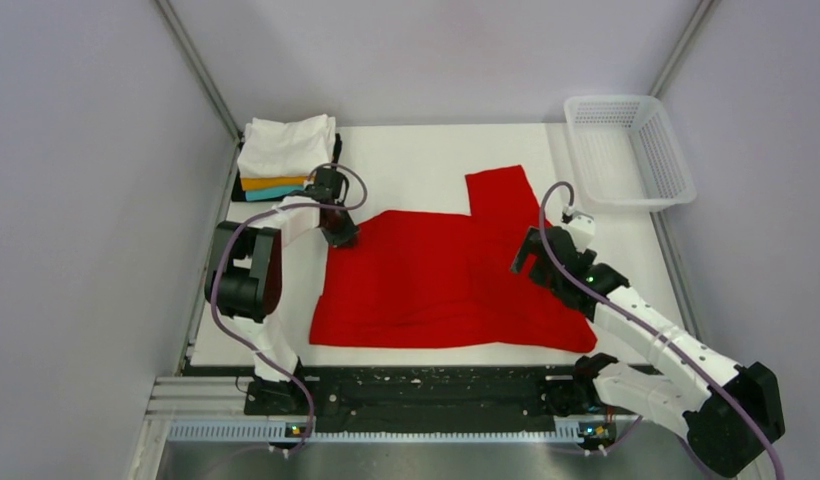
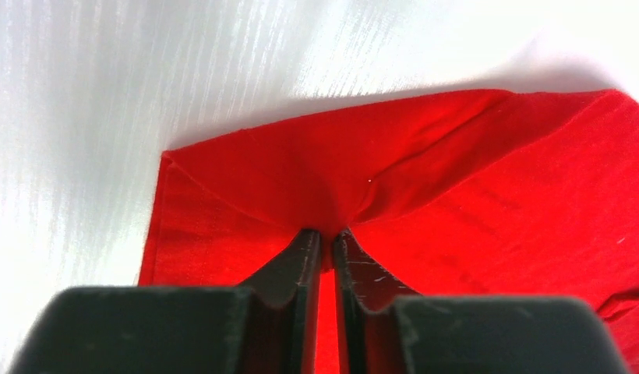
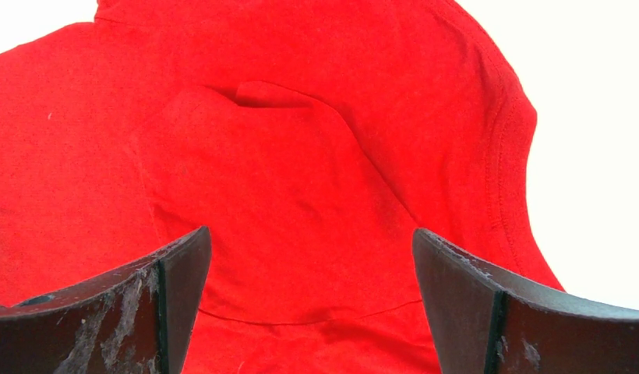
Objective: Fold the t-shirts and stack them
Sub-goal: Grab the side of the flattened tshirt furthest away from the robot with both arms, then fold the other side of the tshirt into a rectangle, then rotate the tshirt 90 degrees
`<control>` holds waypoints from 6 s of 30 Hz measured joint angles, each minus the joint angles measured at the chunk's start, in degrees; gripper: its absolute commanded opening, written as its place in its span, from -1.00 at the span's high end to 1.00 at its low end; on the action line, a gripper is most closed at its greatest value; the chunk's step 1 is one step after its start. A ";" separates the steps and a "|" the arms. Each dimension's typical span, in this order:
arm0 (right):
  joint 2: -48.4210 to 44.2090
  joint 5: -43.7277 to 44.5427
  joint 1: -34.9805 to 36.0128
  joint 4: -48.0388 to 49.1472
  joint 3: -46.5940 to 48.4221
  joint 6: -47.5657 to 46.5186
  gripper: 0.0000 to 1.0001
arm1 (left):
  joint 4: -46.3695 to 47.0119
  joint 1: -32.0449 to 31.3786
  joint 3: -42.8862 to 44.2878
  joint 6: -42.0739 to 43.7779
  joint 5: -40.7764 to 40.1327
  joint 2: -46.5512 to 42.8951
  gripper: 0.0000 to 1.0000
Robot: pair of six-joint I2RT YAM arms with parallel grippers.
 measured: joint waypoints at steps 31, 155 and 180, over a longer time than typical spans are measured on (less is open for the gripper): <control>64.57 -0.37 -11.74 6.38 57.48 -17.29 -0.71 | -4.79 5.14 13.44 1.40 4.13 1.36 1.00; 13.75 -32.74 8.07 6.60 -0.52 -12.94 -0.97 | -10.60 2.19 -18.05 -2.40 6.73 -27.76 -0.97; -9.18 -18.25 1.88 -7.17 -15.02 12.11 -0.97 | -6.56 -6.14 -9.44 0.20 10.56 -10.40 -0.97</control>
